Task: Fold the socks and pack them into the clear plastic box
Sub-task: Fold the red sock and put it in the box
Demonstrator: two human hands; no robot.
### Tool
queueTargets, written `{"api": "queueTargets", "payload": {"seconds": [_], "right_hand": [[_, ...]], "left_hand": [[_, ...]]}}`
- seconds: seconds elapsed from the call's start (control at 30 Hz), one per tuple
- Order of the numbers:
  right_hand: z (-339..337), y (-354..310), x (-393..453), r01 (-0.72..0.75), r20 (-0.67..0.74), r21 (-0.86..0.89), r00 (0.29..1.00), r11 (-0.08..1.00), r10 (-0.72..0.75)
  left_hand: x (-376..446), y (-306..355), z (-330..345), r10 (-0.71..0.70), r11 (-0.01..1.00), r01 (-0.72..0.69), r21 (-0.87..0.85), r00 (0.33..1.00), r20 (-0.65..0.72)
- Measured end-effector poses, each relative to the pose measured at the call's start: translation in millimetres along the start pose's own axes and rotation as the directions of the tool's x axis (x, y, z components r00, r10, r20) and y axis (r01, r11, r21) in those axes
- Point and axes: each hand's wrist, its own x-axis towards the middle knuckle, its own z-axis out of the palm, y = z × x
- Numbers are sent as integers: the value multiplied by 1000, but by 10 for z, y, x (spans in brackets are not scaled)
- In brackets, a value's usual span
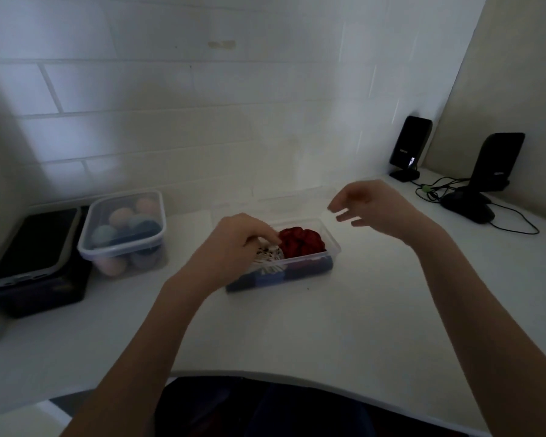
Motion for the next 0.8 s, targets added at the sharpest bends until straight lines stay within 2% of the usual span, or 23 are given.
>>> {"api": "queueTargets", "payload": {"seconds": [0.03, 0.07, 0.1, 0.13, 0.17, 0.2, 0.23, 0.3, 0.37, 0.53, 0.67, 0.7, 0.8], "right_hand": [[29, -1, -22, -20, -77, 81, 997, 996, 26], [72, -6, -43, -26, -129, 142, 991, 990, 44], [120, -10, -62, -25, -159, 200, 986, 979, 58], [171, -19, -78, -23, -179, 256, 981, 966, 71], [216, -32, -89, -22, -191, 300, 978, 954, 83], [257, -40, -94, -24, -193, 317, 977, 948, 89], [293, -43, -95, -34, -180, 316, 979, 948, 96], [362, -26, -94, -82, -137, 292, 983, 953, 126], [424, 14, -119, -106, -102, 257, 985, 961, 136], [533, 232, -228, -77, -23, 199, 996, 977, 83], [601, 338, -298, -82, 38, 279, 996, 957, 75], [616, 346, -305, -92, 67, 321, 995, 943, 74], [648, 397, -322, -88, 89, 372, 994, 924, 59]], "left_hand": [[-84, -12, -10, 38, 999, -44, -29, 982, -187], [-159, -26, -9, 63, 996, -80, -27, 922, -383], [-215, -37, -1, 52, 997, -76, -19, 831, -554], [-243, -45, 6, 5, 998, -44, -40, 739, -674], [-243, -53, 9, -59, 995, -19, -97, 671, -739], [-223, -57, 5, -125, 985, -10, -171, 640, -759], [-199, -60, -1, -188, 966, -12, -258, 654, -733], [-159, -104, -1, -277, 914, 6, -406, 740, -613], [-163, -168, 24, -322, 887, 68, -457, 799, -508], [-274, -332, 101, -400, 870, 183, -458, 806, -437], [-415, -523, 185, -388, 889, 261, -377, 866, -315], [-434, -564, 199, -411, 860, 280, -427, 875, -255], [-424, -613, 203, -510, 666, 331, -669, 856, -83]]}}
